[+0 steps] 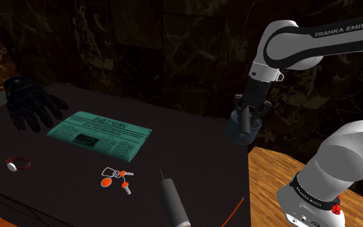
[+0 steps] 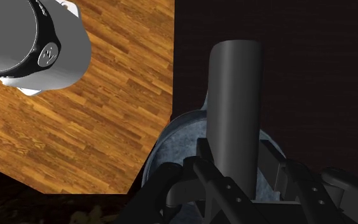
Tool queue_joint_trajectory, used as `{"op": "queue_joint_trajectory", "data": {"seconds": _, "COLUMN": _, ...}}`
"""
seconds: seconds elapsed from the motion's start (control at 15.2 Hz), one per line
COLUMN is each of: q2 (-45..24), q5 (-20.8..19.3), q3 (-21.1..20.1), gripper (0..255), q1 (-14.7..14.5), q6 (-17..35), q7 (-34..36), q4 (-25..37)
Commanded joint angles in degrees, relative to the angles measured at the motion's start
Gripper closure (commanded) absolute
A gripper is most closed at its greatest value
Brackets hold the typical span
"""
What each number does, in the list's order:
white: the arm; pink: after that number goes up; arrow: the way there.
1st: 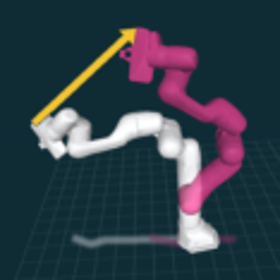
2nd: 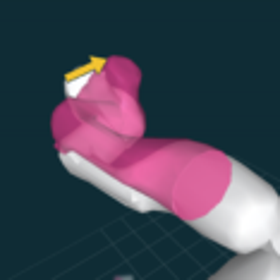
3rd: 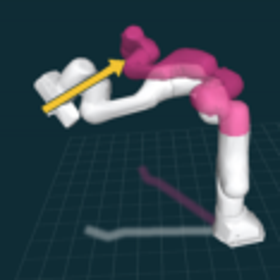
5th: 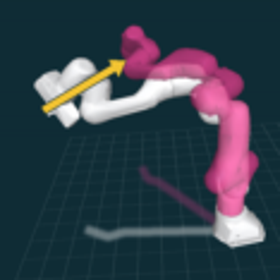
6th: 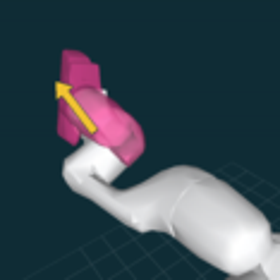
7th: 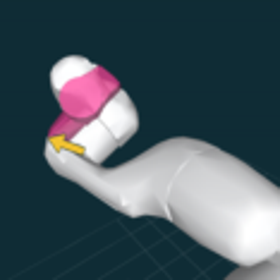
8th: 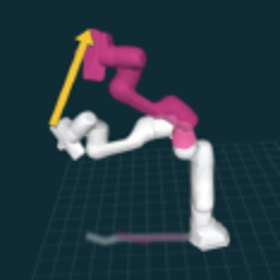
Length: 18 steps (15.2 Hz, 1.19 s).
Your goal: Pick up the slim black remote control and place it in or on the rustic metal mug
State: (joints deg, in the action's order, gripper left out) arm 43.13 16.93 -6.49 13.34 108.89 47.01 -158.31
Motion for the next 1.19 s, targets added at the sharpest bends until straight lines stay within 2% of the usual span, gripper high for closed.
{"op": "queue_joint_trajectory", "data": {"seconds": 0.0, "q2": -0.1, "q5": -0.1, "q3": 0.0, "gripper": 255, "q1": 0.1, "q6": -0.1, "q7": 0.0, "q4": -0.4}}
{"op": "queue_joint_trajectory", "data": {"seconds": 0.07, "q2": 0.0, "q5": -0.1, "q3": 0.0, "gripper": 0, "q1": 0.1, "q6": -0.1, "q7": 0.0, "q4": -0.4}}
{"op": "queue_joint_trajectory", "data": {"seconds": 0.4, "q2": -0.1, "q5": -0.1, "q3": 0.0, "gripper": 0, "q1": 0.1, "q6": -0.1, "q7": 0.0, "q4": -0.4}}
{"op": "queue_joint_trajectory", "data": {"seconds": 0.66, "q2": 0.6, "q5": -2.1, "q3": 1.7, "gripper": 0, "q1": 1.2, "q6": -7.7, "q7": 0.3, "q4": 6.3}}
{"op": "queue_joint_trajectory", "data": {"seconds": 1.12, "q2": 0.6, "q5": -2.1, "q3": 1.7, "gripper": 0, "q1": 1.1, "q6": -7.7, "q7": 0.3, "q4": 6.3}}
